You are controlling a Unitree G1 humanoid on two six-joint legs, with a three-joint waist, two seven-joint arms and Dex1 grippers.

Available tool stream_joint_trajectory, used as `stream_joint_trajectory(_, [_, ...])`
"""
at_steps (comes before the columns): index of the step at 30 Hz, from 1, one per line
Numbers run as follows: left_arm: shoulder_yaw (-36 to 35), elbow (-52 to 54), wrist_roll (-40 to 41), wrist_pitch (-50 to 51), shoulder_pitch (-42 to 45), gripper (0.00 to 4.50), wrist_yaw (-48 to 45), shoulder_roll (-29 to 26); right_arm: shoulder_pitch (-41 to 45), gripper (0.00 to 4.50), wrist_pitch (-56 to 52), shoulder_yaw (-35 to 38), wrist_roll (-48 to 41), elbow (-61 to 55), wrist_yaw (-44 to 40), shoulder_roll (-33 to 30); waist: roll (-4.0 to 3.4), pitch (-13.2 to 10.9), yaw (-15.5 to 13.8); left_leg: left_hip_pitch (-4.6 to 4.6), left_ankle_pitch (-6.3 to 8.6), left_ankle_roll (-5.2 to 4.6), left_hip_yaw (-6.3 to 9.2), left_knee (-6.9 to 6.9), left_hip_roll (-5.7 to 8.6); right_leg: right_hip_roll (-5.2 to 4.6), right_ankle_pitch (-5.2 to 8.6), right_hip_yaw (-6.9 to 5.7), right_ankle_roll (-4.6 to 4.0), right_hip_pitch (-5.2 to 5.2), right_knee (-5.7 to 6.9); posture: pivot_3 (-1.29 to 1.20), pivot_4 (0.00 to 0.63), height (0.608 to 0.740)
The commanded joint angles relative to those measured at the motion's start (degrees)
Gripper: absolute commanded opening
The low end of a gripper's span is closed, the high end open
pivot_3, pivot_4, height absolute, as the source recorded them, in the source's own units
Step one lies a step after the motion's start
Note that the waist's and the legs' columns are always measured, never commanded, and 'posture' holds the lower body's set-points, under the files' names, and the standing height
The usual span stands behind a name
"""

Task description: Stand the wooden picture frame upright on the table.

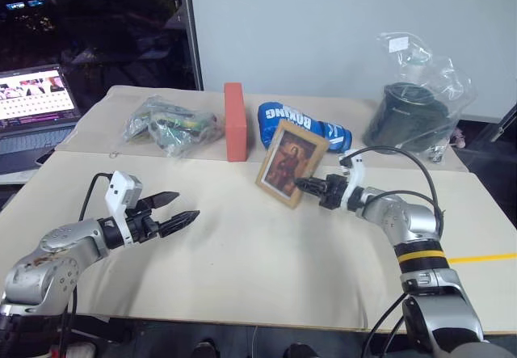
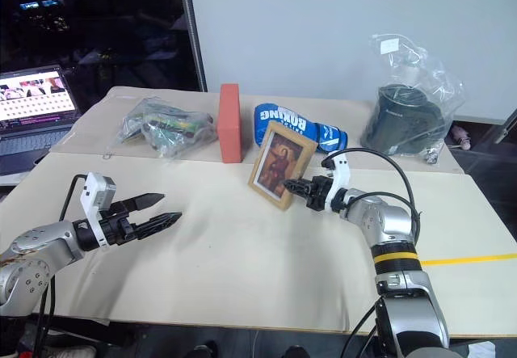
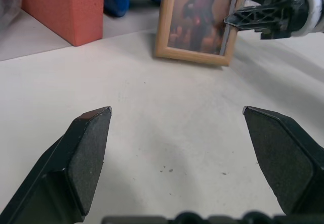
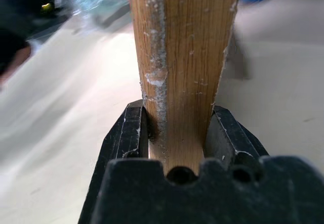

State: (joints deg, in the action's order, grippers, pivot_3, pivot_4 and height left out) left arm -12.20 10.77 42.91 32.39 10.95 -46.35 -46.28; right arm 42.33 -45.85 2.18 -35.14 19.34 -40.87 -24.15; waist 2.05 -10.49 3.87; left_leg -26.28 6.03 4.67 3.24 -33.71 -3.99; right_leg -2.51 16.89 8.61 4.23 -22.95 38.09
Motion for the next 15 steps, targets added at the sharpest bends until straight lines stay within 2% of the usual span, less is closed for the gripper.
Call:
stream_joint_trajectory(1, [0.64, 3.88, 0.05, 0.46, -0.45, 4.50, -2.25, -0.11, -1.13, 1.24, -5.73, -0.33, -1.19, -3.08, -0.99, -0.49, 0.00, 0.00, 0.01, 0.00, 0.00, 0.00, 0.00, -0.01, 0.00, 0.00, 0.00, 0.00, 0.00, 0.02, 0.00, 0.00, 0.150, 0.730])
stream_joint_trajectory(10, [0.68, 1.45, -1.93, 1.43, 1.86, 4.50, -1.84, 1.15, -2.81, 1.22, -4.10, -1.62, 2.00, -6.33, -1.77, -0.10, 0.01, 0.01, 0.24, 0.00, 0.00, 0.00, 0.01, -0.02, 0.00, 0.01, 0.00, 0.00, 0.01, 0.00, 0.01, 0.00, 0.150, 0.730])
stream_joint_trajectory(12, [0.88, 1.11, -2.67, 0.97, 2.18, 4.50, -2.33, 1.23, -2.96, 2.23, -3.34, -1.29, 2.01, -6.84, -2.62, -0.20, 0.01, 0.01, 0.21, 0.00, 0.00, 0.00, 0.01, -0.03, 0.00, 0.01, 0.00, -0.01, 0.01, 0.01, 0.01, 0.00, 0.150, 0.730])
stream_joint_trajectory(13, [0.91, 0.95, -2.99, 0.92, 2.28, 4.50, -2.50, 1.26, -3.03, 2.42, -3.80, -0.91, 1.52, -7.17, -3.04, -0.35, 0.01, 0.00, 0.18, 0.00, 0.00, 0.00, 0.01, -0.04, 0.00, 0.01, 0.00, -0.01, 0.01, 0.01, 0.01, 0.00, 0.150, 0.730])
stream_joint_trajectory(15, [0.93, 0.48, -3.85, 0.43, 2.41, 4.50, -2.77, 1.35, -3.69, 3.13, -4.07, 0.16, 0.93, -8.04, -3.68, -1.09, 0.00, 0.00, 0.15, -0.04, 0.00, 0.00, 0.00, -0.04, 0.00, 0.00, 0.00, 0.00, 0.01, -0.02, 0.00, 0.00, 0.150, 0.730])
